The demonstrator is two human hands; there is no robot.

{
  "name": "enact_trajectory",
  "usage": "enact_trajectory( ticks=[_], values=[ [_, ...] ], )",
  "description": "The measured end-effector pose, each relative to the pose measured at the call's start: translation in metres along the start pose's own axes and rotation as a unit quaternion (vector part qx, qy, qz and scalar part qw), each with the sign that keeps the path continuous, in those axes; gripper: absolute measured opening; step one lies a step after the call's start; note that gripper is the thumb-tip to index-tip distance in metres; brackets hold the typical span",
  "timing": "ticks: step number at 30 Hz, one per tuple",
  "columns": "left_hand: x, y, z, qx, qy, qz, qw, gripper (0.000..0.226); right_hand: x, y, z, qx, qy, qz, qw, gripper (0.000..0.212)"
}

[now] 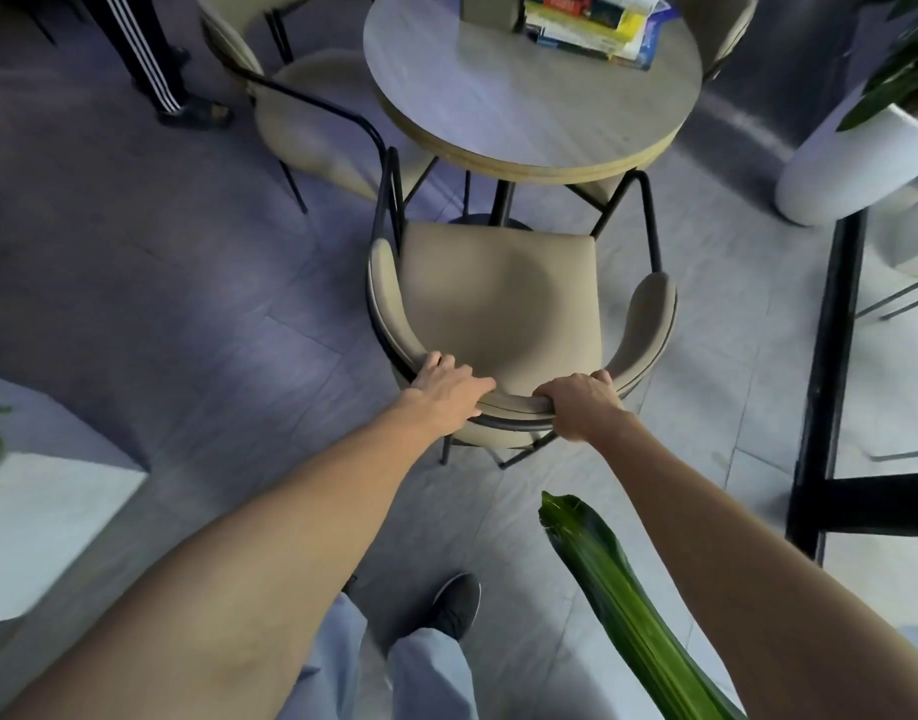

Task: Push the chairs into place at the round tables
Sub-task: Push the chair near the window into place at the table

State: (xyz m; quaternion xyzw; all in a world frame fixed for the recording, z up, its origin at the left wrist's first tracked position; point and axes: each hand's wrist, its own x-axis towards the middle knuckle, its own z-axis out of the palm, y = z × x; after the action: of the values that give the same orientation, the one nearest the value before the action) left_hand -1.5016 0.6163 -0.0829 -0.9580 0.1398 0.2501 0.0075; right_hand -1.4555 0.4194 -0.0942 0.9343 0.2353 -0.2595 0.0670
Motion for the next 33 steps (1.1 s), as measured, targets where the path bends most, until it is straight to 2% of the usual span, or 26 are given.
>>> enact_trajectory(
  ticks=[7,24,33],
  values=[
    [-0.003,-0.006,-0.002,-0.01,-0.013,0.01,1.0,0.035,0.007,-0.001,-0.002,-0.004,-0.014,-0.014,1.0,0.031],
    [-0.002,0.031,0.0,-0.011,-0.024,0.032,0.999,0.032,-0.016,0.028,0.006,-0.011,-0.02,-0.009,1.0,0.032],
    [-0.008,0.049,0.005,-0.006,-0.026,0.03,0.999,0.032,-0.032,0.035,0.01,-0.005,-0.032,-0.004,0.999,0.041]
  ],
)
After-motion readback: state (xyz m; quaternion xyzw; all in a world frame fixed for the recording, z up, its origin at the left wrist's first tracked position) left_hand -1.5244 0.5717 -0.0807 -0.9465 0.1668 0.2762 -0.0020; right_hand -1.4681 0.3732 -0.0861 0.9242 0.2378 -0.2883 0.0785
